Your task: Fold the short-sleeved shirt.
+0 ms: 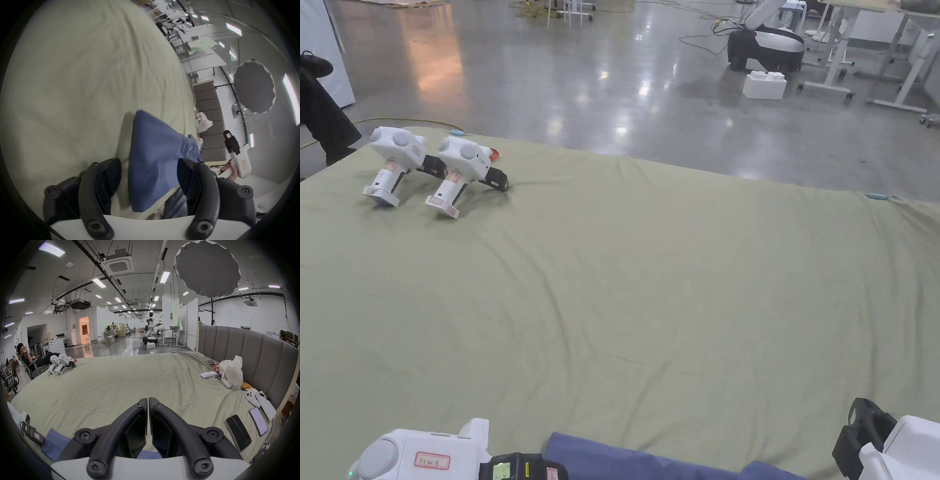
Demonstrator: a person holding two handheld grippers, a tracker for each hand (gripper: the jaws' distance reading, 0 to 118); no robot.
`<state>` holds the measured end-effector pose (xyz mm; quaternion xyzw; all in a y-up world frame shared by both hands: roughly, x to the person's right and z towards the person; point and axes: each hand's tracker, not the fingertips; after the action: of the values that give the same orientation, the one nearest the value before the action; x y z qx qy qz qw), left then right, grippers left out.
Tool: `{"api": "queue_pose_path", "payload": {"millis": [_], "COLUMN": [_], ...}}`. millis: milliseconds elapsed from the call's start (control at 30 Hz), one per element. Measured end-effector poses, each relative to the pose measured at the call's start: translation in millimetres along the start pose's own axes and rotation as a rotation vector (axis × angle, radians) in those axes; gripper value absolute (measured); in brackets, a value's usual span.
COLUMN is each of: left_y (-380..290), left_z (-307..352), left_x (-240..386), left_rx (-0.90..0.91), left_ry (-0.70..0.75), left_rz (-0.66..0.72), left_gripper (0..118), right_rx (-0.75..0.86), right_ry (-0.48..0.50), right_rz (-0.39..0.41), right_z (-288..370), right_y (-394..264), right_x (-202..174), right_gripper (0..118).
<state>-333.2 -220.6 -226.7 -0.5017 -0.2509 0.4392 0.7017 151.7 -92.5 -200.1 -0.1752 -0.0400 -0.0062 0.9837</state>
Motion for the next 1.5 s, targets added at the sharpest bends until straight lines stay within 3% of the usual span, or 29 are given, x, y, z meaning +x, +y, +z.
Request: {"api": "queue_pose_path", "payload": {"millis": [67,167,233,300,367,467,833,1100,1500], "left_y": [0,0,-3,-1,0,-3,9,14,-17], "left_z": [3,-9,-18,-27,-32,-30,44,99,55], "left_x": [-9,-16,-6,-3,-1,10,69,137,200], "left_rx": [0.027,0.018,0.023,0.029,0.035,0.047,0.141,0.203,0.138], "left_ry": [-0.110,-0.134,-0.124,-0.065,-0.059,-0.024,0.054,0.460,0.461], "left_rz": [0.062,0.085,0.065,0.079,0.062,-0.009,-0.157,-0.308,-0.439], "left_gripper": [74,68,53,25,13,7,5,5,5], "right_rx": [-0.004,-0.006,-0.011,-0.015,-0.019,-0.019,-0.018,-0.020,-0.037], "right_ry": [0.000,-0.004,-0.004,-0.008,-0.010,-0.008,-0.013,0.005,0.009], "right_rz": [-0.001,-0.001,-0.006,-0.008,-0.008,-0.006,0.005,0.008,0.006], "right_z": [0,1,0,0,1,2,0,-4,-5], "right_y": [0,-1,-2,-2,-2,-1,2,3,-3], "right_x": [0,1,1,1,1,1,5,1,-3], "right_gripper": [1,1,1,1,1,1,1,1,1]}}
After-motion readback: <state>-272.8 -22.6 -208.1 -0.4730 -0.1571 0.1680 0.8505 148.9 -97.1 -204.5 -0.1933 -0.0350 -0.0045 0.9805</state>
